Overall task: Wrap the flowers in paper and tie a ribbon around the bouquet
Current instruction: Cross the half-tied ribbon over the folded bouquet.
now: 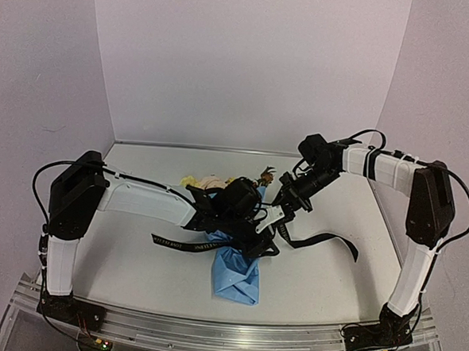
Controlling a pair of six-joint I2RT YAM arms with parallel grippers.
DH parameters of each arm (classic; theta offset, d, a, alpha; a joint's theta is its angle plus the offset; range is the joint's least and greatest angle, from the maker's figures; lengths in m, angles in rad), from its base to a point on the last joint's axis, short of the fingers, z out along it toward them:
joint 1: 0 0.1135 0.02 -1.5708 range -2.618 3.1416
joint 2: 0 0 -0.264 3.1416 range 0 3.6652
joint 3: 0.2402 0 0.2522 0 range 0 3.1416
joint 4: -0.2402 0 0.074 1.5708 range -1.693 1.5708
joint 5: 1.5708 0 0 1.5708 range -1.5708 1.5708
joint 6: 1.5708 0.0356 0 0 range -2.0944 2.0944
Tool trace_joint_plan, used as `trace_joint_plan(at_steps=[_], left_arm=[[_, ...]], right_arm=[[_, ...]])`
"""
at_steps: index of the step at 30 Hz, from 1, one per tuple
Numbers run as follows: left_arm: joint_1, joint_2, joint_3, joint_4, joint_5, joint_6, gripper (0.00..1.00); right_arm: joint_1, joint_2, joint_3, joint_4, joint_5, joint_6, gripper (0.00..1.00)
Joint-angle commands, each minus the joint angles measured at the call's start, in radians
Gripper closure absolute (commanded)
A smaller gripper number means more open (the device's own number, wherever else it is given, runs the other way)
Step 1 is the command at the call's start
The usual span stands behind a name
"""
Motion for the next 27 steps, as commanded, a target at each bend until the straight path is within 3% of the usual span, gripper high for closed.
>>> trace_joint_plan(at_steps=[1,16,27], left_arm=[[-0.007,-0.069,-0.034,0.049,-0.056,-0.010,0.43],[-0.005,-0.161,-0.123,0.111,-0.068,-0.044,0.30],[0.054,-0.255,-0.203,0.208,-0.033,-0.130,0.31]], right_arm=[[-0.001,-0.010,0.015,-0.007,-0.019,-0.014,1.00],[-0.001,-0.032,-0.022,-0.020,-0.017,-0.037,1.00],[-0.001,-0.056,-0.036,-0.027,-0.027,-0.055,1.00]])
